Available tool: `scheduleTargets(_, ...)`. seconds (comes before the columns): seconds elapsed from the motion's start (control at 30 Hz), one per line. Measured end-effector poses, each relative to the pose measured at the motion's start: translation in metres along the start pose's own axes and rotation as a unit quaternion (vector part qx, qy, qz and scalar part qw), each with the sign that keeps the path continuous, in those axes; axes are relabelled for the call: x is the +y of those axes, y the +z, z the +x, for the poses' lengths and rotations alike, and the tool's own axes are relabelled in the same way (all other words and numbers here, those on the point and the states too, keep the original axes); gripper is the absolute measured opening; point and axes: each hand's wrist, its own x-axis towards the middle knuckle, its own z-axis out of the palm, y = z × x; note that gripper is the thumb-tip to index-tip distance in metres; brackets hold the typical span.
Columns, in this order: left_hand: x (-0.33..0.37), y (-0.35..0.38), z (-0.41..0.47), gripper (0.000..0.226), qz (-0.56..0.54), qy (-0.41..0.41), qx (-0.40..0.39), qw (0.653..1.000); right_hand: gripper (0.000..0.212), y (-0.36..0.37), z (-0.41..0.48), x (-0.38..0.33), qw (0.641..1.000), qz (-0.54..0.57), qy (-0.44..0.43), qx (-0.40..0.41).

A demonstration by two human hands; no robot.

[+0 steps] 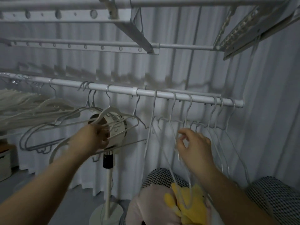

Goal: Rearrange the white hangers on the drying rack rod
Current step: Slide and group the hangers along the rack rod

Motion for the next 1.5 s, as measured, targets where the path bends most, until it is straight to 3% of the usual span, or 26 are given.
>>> scheduleTargets(0.17,-0.030,-0.021,-0.041,0.015,-0.004,0.007,0.039,0.999,0.025,-0.003,-0.007,-0.010,0.995,0.074,-0.067,-0.011)
scheduleTargets(0.37,-0.064,-0.055,-0.094,0.018,-0.018,0.035,-0.018,0.999,0.027,-0.013,-0.030,-0.038,0.982,0.110,-0.140,-0.070)
scheduleTargets(0.5,-0.087,-0.085,-0.126,0.032,-0.018,0.046,-0.043,0.998,0.042,-0.015,-0.041,-0.069,0.968,0.130,-0.150,-0.153)
scheduleTargets(0.6,-0.104,-0.116,-0.158,0.034,-0.042,0.039,-0.064,0.996,0.059,-0.010,-0.053,-0.107,0.956,0.146,-0.111,-0.230)
scheduleTargets(0.7,-0.123,-0.150,-0.196,0.031,-0.073,0.020,-0.066,0.995,0.056,-0.001,-0.067,-0.149,0.924,0.206,-0.068,-0.315)
scheduleTargets(0.8,-0.147,-0.182,-0.231,0.029,-0.111,-0.018,-0.087,0.990,0.016,-0.001,-0.085,-0.187,0.868,0.331,-0.024,-0.369)
scheduleTargets(0.83,-0.155,-0.193,-0.242,0.028,-0.122,-0.034,-0.088,0.988,0.012,-0.003,-0.091,-0.195,0.853,0.353,-0.013,-0.383)
scheduleTargets(0.9,-0.170,-0.208,-0.258,0.024,-0.120,-0.057,-0.091,0.987,0.024,-0.009,-0.103,-0.209,0.823,0.377,0.001,-0.425)
scheduleTargets(1.0,-0.191,-0.218,-0.272,0.014,-0.062,-0.106,-0.120,0.985,0.025,-0.014,-0.124,-0.231,0.797,0.384,0.008,-0.466)
scheduleTargets(1.1,-0.203,-0.212,-0.278,0.041,-0.002,-0.165,-0.068,0.984,0.014,-0.017,-0.141,-0.250,0.801,0.396,0.029,-0.448)
scheduleTargets(1.2,-0.196,-0.202,-0.284,0.039,-0.002,-0.158,-0.047,0.986,0.009,-0.023,-0.146,-0.264,0.789,0.441,0.072,-0.422)
scheduleTargets(1.33,-0.170,-0.190,-0.293,0.017,-0.134,-0.113,-0.111,0.978,0.021,-0.029,-0.147,-0.278,0.779,0.490,0.131,-0.369)
scheduleTargets(1.43,-0.140,-0.184,-0.300,0.018,-0.298,-0.118,-0.175,0.931,0.022,-0.030,-0.144,-0.284,0.772,0.528,0.169,-0.311)
scheduleTargets(1.5,-0.128,-0.179,-0.301,0.017,-0.330,-0.103,-0.267,0.900,0.014,-0.030,-0.141,-0.283,0.761,0.559,0.191,-0.268)
